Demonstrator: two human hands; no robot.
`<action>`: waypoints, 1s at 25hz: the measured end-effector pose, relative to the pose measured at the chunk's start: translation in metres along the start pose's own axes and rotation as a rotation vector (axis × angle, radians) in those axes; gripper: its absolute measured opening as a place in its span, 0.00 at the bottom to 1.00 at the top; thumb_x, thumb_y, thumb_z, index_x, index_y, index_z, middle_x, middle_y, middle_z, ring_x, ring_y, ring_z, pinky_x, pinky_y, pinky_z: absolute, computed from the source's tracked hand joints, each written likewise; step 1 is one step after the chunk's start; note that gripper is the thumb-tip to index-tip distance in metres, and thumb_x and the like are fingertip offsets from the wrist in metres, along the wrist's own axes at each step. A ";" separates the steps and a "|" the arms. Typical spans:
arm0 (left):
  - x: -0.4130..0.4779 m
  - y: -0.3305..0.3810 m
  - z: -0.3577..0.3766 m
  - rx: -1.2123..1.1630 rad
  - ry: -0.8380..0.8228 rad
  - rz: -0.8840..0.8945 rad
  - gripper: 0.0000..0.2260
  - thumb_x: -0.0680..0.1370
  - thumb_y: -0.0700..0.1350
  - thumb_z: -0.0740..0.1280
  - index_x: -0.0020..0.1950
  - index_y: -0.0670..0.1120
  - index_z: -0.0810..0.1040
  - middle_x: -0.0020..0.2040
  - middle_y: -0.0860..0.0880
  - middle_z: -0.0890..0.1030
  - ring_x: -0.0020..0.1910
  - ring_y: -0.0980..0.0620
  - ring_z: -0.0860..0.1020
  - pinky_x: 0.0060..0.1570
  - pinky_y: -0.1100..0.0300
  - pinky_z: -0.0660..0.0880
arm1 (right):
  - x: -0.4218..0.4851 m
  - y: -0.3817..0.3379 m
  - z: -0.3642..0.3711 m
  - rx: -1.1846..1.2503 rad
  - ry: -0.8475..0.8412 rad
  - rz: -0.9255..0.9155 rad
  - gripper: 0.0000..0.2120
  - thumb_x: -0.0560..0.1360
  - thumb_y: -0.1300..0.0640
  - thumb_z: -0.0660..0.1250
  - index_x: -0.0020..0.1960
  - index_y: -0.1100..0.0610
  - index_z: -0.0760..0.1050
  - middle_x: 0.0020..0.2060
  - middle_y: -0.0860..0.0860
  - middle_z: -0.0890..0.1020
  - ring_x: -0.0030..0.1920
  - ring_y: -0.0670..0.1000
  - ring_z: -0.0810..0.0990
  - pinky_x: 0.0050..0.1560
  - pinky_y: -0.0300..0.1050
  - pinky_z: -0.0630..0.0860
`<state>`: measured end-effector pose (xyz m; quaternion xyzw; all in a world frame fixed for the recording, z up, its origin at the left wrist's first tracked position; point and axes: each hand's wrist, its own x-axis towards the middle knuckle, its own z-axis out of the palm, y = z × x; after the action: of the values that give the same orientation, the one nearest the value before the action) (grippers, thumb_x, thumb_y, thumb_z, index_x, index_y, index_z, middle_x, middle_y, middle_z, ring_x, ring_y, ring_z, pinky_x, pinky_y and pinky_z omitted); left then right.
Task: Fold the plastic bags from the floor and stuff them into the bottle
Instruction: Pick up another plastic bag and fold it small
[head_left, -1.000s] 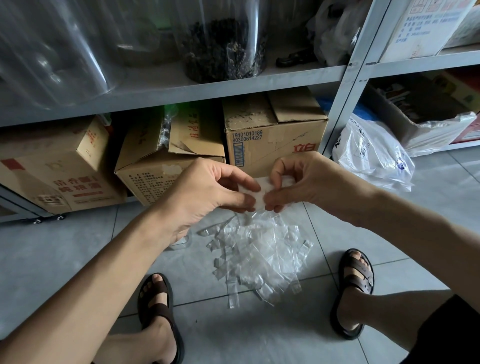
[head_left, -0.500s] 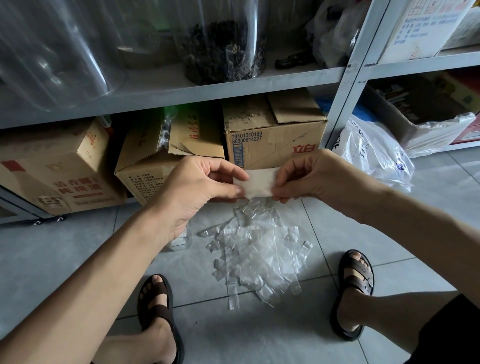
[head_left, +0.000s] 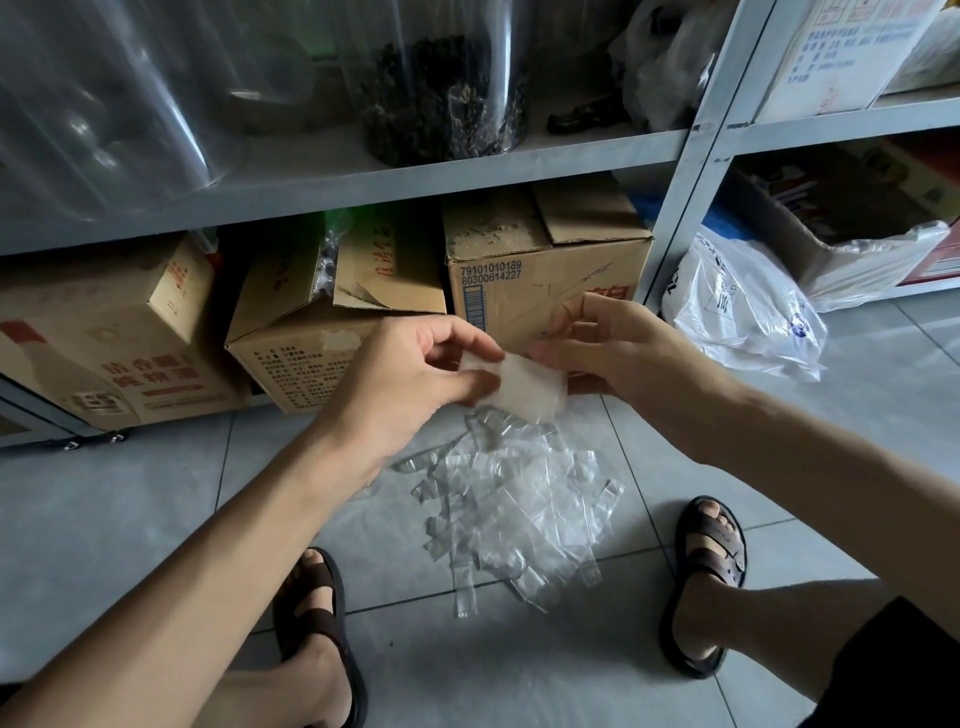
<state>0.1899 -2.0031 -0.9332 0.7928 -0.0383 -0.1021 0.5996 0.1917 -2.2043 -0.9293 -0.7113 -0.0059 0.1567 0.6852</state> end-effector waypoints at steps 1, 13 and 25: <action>0.000 -0.001 0.001 0.045 -0.032 0.014 0.11 0.69 0.35 0.78 0.45 0.49 0.86 0.44 0.46 0.87 0.46 0.43 0.85 0.57 0.42 0.80 | 0.000 0.001 0.000 -0.024 -0.002 0.006 0.06 0.74 0.65 0.71 0.49 0.61 0.75 0.40 0.55 0.82 0.40 0.49 0.81 0.45 0.42 0.79; -0.003 0.005 -0.002 0.011 -0.088 0.013 0.16 0.68 0.32 0.77 0.50 0.50 0.86 0.45 0.48 0.87 0.46 0.46 0.85 0.54 0.50 0.81 | 0.002 0.004 -0.001 -0.110 -0.042 0.012 0.09 0.70 0.69 0.74 0.48 0.61 0.81 0.35 0.51 0.84 0.34 0.44 0.81 0.37 0.33 0.76; -0.002 -0.005 0.005 -0.227 -0.066 -0.226 0.23 0.64 0.46 0.78 0.58 0.42 0.81 0.49 0.45 0.86 0.49 0.47 0.85 0.50 0.54 0.80 | 0.001 0.003 -0.002 -0.145 -0.065 0.059 0.09 0.70 0.67 0.75 0.50 0.64 0.83 0.44 0.63 0.85 0.39 0.54 0.82 0.42 0.40 0.82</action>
<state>0.1862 -2.0060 -0.9390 0.7153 0.0432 -0.1988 0.6685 0.1928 -2.2056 -0.9322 -0.7534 -0.0183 0.1991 0.6265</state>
